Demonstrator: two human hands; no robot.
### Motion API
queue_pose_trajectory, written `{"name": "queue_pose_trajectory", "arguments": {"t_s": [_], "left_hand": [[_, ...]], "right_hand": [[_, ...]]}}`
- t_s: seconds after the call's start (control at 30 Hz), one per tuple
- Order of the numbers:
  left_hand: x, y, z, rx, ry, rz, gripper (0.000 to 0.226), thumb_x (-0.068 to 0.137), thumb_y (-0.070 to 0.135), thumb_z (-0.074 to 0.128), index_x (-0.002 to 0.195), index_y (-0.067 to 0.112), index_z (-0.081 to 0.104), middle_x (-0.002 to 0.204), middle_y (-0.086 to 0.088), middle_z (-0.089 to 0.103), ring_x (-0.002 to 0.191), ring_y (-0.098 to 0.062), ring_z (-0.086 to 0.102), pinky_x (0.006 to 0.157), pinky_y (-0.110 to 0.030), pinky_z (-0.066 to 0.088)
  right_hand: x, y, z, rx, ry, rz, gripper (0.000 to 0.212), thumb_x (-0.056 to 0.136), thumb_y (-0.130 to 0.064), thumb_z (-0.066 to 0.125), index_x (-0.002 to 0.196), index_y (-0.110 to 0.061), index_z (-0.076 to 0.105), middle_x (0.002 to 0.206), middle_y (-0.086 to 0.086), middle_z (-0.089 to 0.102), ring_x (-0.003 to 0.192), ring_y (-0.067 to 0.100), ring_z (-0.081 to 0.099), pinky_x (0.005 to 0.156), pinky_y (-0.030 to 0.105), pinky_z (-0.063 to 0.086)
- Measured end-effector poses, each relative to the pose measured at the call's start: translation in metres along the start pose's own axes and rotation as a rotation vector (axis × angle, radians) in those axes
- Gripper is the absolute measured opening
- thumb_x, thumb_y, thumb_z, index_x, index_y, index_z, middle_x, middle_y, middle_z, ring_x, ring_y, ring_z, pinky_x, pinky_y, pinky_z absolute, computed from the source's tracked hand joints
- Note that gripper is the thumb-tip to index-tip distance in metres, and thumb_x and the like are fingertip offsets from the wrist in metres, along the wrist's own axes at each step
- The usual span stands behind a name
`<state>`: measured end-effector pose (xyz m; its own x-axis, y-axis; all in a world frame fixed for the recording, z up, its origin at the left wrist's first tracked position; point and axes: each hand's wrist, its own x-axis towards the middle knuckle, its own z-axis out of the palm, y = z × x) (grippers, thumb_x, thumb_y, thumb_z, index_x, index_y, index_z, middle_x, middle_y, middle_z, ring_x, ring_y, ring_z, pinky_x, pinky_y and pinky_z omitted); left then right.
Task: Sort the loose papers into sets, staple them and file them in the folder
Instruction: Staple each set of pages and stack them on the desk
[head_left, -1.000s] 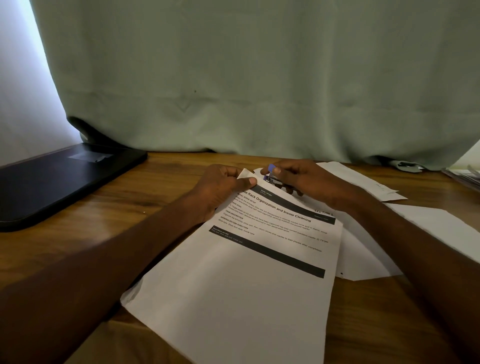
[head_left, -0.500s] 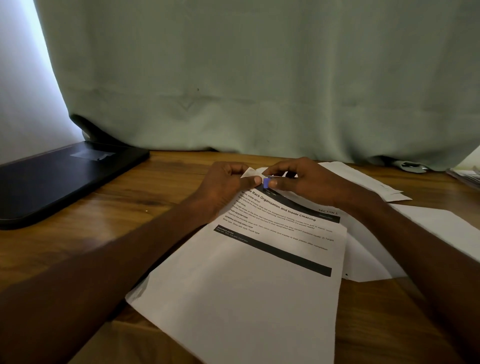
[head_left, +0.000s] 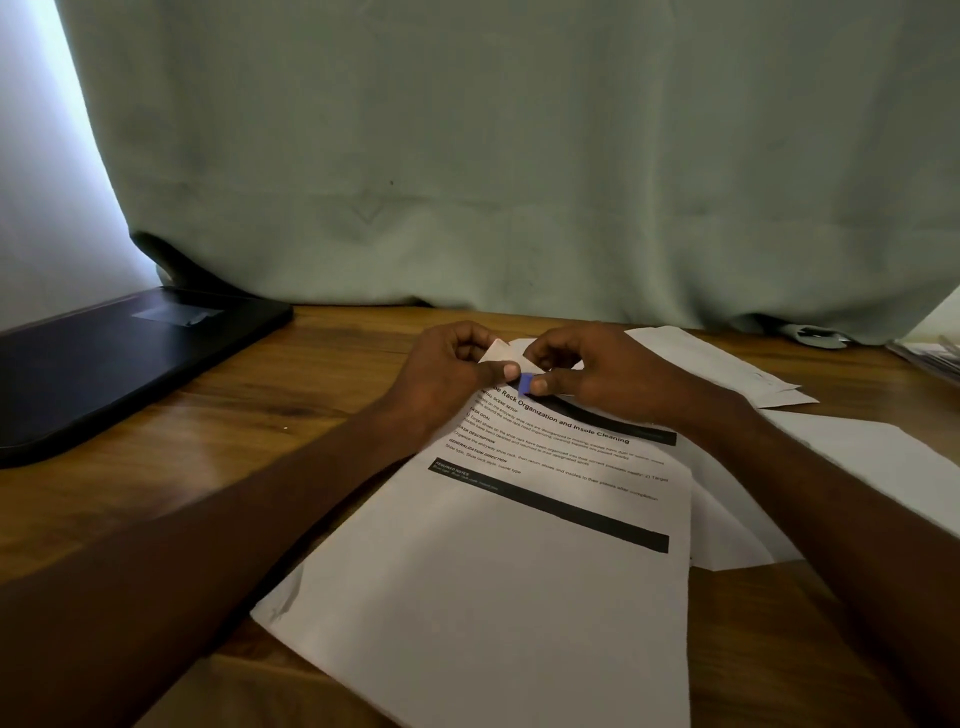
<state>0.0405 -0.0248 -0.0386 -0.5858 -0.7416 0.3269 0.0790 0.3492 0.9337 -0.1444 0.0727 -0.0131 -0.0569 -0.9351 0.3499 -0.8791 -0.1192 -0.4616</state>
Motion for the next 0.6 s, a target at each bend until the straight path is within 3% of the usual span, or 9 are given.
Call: {"name": "queue_pose_trajectory", "arguments": {"t_s": [0.1, 0.3, 0.47, 0.6], "left_hand": [[0.0023, -0.0009, -0.0008, 0.012, -0.012, -0.008, 0.021, 0.081, 0.005, 0.083, 0.099, 0.011, 0.072, 0.089, -0.002, 0.079, 0.079, -0.015, 0.077, 0.063, -0.020, 0.058], [0.0027, 0.0008, -0.0035, -0.008, -0.058, -0.046, 0.026, 0.084, 0.011, 0.082, 0.106, 0.005, 0.070, 0.095, -0.011, 0.079, 0.083, -0.025, 0.077, 0.067, -0.029, 0.062], [0.0045, 0.0031, -0.0071, -0.130, -0.104, -0.181, 0.021, 0.089, 0.018, 0.076, 0.107, 0.009, 0.070, 0.099, -0.015, 0.077, 0.081, -0.026, 0.075, 0.061, -0.031, 0.059], [0.0050, 0.0033, -0.0071, -0.147, -0.147, -0.214, 0.026, 0.090, 0.023, 0.076, 0.112, 0.012, 0.071, 0.099, -0.014, 0.078, 0.083, -0.026, 0.075, 0.066, -0.032, 0.060]], "right_hand": [[-0.0016, -0.0019, -0.0014, -0.006, -0.003, -0.011, 0.038, 0.094, -0.030, 0.072, 0.130, -0.018, 0.068, 0.112, -0.011, 0.064, 0.092, 0.002, 0.061, 0.077, 0.011, 0.043], [-0.0033, -0.0071, -0.0051, -0.075, -0.057, -0.016, 0.039, 0.094, -0.042, 0.070, 0.130, -0.028, 0.066, 0.103, -0.025, 0.059, 0.087, 0.004, 0.062, 0.063, 0.001, 0.043], [-0.0021, -0.0051, -0.0026, -0.016, -0.028, 0.045, 0.043, 0.091, -0.045, 0.071, 0.131, -0.030, 0.066, 0.107, -0.023, 0.058, 0.089, 0.001, 0.060, 0.069, 0.011, 0.042], [-0.0024, -0.0058, -0.0031, 0.056, -0.033, 0.040, 0.023, 0.093, -0.047, 0.069, 0.113, -0.037, 0.070, 0.100, -0.021, 0.066, 0.094, 0.011, 0.064, 0.073, 0.018, 0.045]]}}
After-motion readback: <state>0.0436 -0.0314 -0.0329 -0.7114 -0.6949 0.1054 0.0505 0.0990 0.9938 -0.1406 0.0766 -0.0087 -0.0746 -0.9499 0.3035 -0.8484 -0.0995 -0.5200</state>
